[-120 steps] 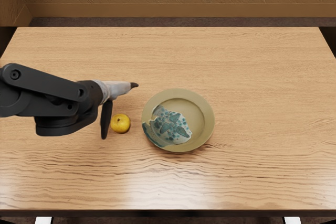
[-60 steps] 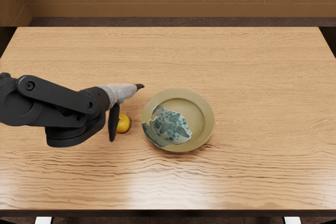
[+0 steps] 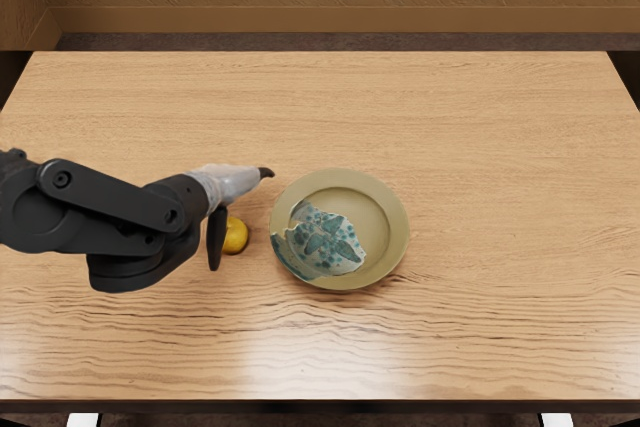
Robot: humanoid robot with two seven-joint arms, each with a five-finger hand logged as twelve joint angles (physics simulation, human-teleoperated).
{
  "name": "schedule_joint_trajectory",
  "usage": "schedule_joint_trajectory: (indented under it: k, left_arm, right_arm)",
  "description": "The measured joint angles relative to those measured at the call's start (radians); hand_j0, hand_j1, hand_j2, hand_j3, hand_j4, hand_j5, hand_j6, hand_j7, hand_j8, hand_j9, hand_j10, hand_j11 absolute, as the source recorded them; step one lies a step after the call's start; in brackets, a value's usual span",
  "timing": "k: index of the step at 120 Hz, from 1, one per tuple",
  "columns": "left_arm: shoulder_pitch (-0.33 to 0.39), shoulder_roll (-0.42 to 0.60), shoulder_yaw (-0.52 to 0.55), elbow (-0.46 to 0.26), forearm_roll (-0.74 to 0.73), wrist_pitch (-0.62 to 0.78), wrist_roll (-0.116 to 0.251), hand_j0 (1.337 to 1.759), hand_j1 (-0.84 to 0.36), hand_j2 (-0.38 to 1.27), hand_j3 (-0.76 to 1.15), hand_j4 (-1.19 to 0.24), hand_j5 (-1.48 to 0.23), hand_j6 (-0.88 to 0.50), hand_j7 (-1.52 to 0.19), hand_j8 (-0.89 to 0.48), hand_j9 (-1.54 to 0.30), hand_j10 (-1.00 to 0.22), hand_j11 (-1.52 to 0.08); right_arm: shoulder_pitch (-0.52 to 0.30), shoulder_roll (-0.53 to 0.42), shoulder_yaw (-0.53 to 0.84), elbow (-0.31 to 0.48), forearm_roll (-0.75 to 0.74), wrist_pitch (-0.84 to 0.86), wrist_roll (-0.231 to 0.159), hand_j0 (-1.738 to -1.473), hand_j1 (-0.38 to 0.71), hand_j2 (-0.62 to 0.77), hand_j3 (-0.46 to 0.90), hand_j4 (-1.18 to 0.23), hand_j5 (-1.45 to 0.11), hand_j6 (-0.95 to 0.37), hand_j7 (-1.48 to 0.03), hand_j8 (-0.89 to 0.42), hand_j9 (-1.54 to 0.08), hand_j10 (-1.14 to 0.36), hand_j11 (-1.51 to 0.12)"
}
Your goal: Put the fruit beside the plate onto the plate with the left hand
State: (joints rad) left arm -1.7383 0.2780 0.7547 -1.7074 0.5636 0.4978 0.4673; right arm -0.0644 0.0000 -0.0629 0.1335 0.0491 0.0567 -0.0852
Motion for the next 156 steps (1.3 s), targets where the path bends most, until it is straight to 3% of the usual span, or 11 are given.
schedule_joint_trajectory:
  k: [58, 156]
  left_arm:
    - [0.032, -0.006, 0.019, 0.000, 0.072, 0.028, 0.011, 1.658, 0.10, 0.04, 0.00, -0.21, -0.27, -0.21, -0.27, -0.21, -0.27, -0.21, -0.27]
    - [0.057, -0.002, 0.040, 0.000, 0.084, 0.112, 0.014, 1.658, 0.07, 0.05, 0.00, -0.23, -0.30, -0.23, -0.30, -0.23, -0.30, -0.23, -0.30]
  right_arm:
    - [0.000, 0.000, 0.000, 0.000, 0.000, 0.000, 0.000, -1.658, -0.32, 0.00, 0.00, -0.02, -0.03, -0.02, -0.03, -0.02, -0.03, -0.02, -0.03]
    - [0.000, 0.000, 0.000, 0.000, 0.000, 0.000, 0.000, -1.658, -0.32, 0.00, 0.00, -0.02, -0.03, -0.02, -0.03, -0.02, -0.03, -0.02, -0.03]
